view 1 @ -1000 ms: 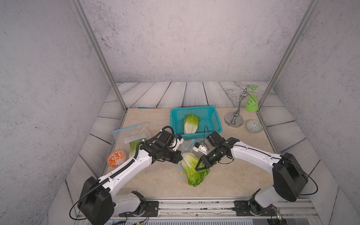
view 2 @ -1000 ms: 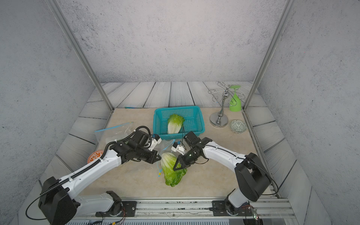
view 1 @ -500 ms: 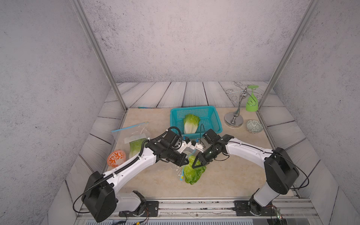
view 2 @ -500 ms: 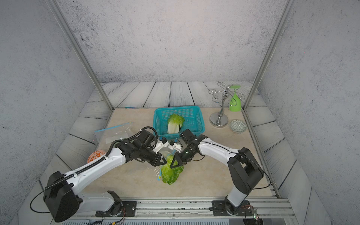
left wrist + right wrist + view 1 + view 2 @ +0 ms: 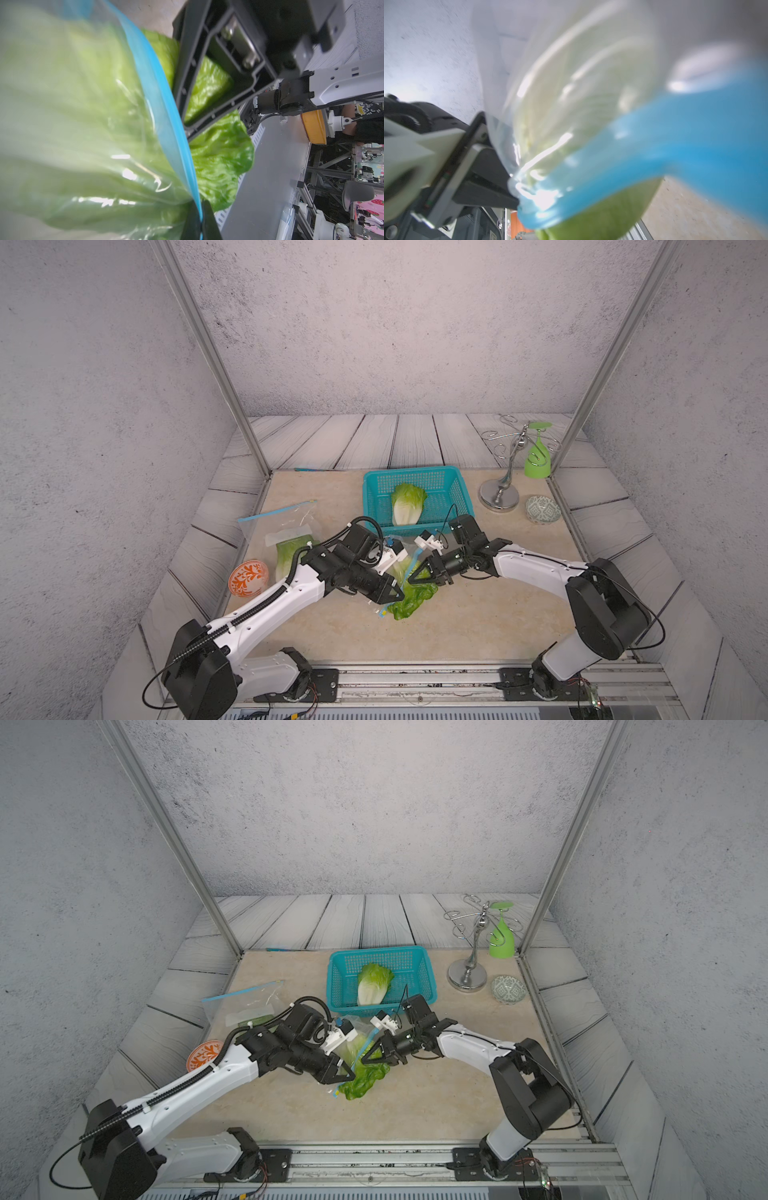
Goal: Put the chinese cabbages into a zipper bag and zip it
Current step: Place the Chinese cabbage in the zipper food storage bag.
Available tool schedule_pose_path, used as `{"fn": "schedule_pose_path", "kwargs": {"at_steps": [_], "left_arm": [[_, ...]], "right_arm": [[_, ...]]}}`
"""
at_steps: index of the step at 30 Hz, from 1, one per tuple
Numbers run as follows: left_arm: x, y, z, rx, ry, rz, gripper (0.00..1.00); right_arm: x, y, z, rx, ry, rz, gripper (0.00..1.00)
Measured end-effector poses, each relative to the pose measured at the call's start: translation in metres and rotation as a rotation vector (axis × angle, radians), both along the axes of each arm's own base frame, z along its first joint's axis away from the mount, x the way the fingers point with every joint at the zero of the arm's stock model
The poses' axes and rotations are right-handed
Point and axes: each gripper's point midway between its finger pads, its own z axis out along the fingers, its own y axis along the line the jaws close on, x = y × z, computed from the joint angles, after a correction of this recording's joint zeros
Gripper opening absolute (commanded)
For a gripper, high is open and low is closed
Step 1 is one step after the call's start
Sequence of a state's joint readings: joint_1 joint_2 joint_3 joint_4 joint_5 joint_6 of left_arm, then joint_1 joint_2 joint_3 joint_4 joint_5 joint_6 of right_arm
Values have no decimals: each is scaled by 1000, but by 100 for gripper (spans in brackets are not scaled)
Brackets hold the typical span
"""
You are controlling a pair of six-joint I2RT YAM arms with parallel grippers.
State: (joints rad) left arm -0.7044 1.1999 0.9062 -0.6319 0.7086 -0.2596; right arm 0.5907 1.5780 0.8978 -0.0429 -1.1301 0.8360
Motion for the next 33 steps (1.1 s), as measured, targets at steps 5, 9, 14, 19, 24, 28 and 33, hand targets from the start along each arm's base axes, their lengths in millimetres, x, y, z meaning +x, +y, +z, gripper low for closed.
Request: {"fn": "schedule_pose_path", "kwargs": {"at_steps": [5, 9, 14, 19, 24, 28, 33], "left_arm": [[3, -3, 13, -45, -22, 31, 0], [11, -8, 26, -78, -36, 60, 0], [24, -18, 50, -132, -63, 101, 0], [42, -27, 70, -162, -98, 134, 0], [53, -23, 78, -120, -155, 146, 4], [52, -18, 78, -89, -175, 124, 22], [65, -2, 87, -86, -186, 164, 38]], "right_arm": [[12, 0, 20, 4, -3, -68, 0], [25, -1, 33, -5, -11, -142, 0], [43, -2, 45, -27, 1, -272, 0], [60, 1, 65, -6, 11, -355, 0], [68, -3, 75, -77, -23, -393, 0], [65, -10, 65, -131, 8, -411, 0], [70, -20, 50, -183, 68, -470, 0]]}}
